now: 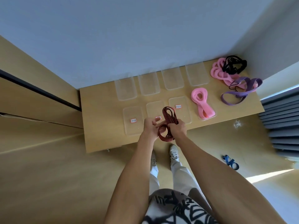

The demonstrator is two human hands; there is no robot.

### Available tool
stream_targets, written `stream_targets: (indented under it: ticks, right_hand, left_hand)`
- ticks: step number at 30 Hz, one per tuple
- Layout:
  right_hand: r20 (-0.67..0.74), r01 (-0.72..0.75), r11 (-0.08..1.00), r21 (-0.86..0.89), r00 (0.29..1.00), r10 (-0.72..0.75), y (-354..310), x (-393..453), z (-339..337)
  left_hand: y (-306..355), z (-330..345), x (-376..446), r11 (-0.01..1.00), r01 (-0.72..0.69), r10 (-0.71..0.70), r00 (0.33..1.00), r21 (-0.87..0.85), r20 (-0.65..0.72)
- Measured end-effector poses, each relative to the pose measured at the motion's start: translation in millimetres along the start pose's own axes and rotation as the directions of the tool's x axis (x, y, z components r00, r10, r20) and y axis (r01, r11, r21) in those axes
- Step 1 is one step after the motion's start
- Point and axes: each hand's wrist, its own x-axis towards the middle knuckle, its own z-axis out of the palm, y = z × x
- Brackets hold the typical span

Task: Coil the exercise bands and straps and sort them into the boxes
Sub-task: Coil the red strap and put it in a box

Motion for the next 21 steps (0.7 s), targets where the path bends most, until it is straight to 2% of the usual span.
stream_targets:
  ticks: [6, 10, 13, 17, 21]
  right_hand:
    - [0.168, 0.06, 0.998, -0.017, 0.984, -0.056, 5.6, 0.6, 1.6]
    - [0.259, 0.036, 0.999, 0.014, 0.965, -0.038, 17.9, 1.9, 4.8]
    - [0.297, 0.035, 0.999, -0.005, 0.954, -0.032, 20.9, 6.9, 4.6]
    - [0.258, 0.018, 0.996, -0.082, 0.966, 0.004, 20.1, 6.8, 16.6]
    - [0.184, 0.041, 0.984, -0.171, 0.983, -0.009, 22.6, 1.2, 29.8]
  left_hand:
    - [-19.8, 2.6, 6.9, 0.997, -0.067, 0.069, 0.997, -0.048, 0.039]
    - [-28.4, -7.1, 14.0, 0.94, -0.109, 0.117, 0.993, 0.325, -0.005]
    - [-20.0, -19.4, 18.4, 0.878, -0.099, 0.138, 0.989, 0.468, -0.051]
    - [-12.5, -29.4, 16.6, 0.888, -0.12, 0.146, 0.989, 0.443, -0.026]
    - [-11.6, -30.8, 16.0, 0.843, -0.175, 0.208, 0.978, 0.509, -0.007]
